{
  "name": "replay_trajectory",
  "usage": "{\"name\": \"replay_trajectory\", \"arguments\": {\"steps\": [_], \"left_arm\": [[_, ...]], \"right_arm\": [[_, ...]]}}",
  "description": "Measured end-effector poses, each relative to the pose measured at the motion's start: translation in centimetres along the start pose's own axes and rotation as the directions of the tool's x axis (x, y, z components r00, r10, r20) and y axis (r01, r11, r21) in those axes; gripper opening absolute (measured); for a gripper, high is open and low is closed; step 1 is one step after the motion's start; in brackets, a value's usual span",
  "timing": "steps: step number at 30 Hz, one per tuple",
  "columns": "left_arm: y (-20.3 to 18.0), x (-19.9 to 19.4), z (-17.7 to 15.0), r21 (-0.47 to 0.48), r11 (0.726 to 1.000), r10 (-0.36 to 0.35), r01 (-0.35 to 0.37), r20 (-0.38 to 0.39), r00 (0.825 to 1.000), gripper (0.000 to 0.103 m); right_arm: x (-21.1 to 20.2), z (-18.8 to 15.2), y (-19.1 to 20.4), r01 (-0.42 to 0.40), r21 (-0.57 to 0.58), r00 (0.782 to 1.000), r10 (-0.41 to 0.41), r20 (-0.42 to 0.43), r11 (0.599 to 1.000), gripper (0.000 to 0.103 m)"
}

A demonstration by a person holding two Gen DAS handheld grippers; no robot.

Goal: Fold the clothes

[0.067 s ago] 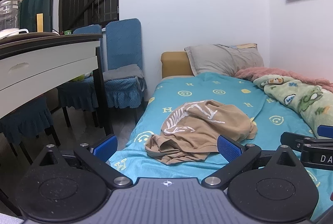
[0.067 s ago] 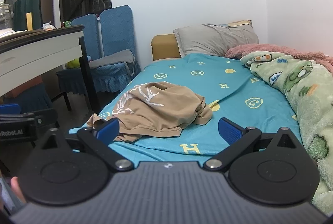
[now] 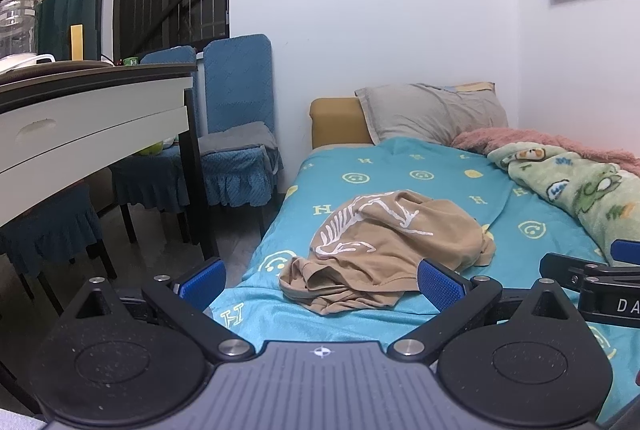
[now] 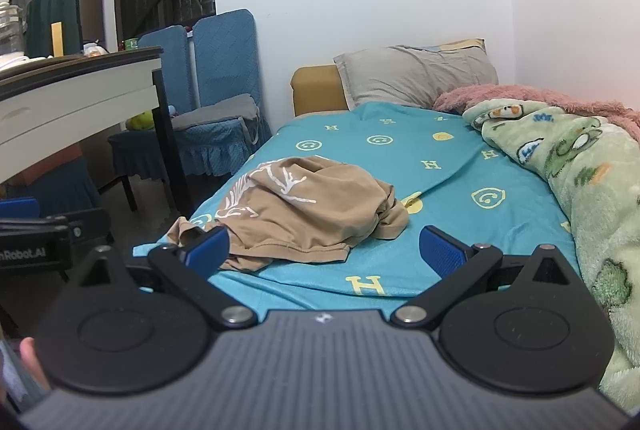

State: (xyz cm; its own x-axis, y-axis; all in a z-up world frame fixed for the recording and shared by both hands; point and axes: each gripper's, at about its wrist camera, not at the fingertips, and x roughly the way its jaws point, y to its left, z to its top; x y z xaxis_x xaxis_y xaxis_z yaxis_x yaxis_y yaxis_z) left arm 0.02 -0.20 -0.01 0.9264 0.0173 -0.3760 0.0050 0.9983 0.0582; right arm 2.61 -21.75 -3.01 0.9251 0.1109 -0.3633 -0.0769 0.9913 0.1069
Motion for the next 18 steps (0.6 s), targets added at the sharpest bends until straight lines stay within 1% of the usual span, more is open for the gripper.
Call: {"name": "replay_trajectory", "arguments": {"steps": [3, 7, 18], "left_arm": [[-0.1, -0.1, 0.0, 0.006, 1.0, -0.001, 0.001, 0.0, 1.0, 0.103], [0.6, 0.5, -1.0, 0.005, 1.0, -0.007, 0.007, 0.001, 1.0, 0.103], [1.0, 0.3, -1.5, -0.003, 1.0, -0.006, 0.006, -0.009, 1.0, 0.103]], "right_arm": [[0.1, 0.1, 0.0, 0.004, -0.007, 1.0, -0.004, 0.006, 1.0, 0.103], [0.0, 0.2, 0.0, 0.004, -0.001, 1.0, -0.004, 0.006, 1.0, 0.103], [0.2, 0.0, 0.0, 0.004, 0.0, 1.0, -0.004, -0.003, 1.0, 0.103]]}}
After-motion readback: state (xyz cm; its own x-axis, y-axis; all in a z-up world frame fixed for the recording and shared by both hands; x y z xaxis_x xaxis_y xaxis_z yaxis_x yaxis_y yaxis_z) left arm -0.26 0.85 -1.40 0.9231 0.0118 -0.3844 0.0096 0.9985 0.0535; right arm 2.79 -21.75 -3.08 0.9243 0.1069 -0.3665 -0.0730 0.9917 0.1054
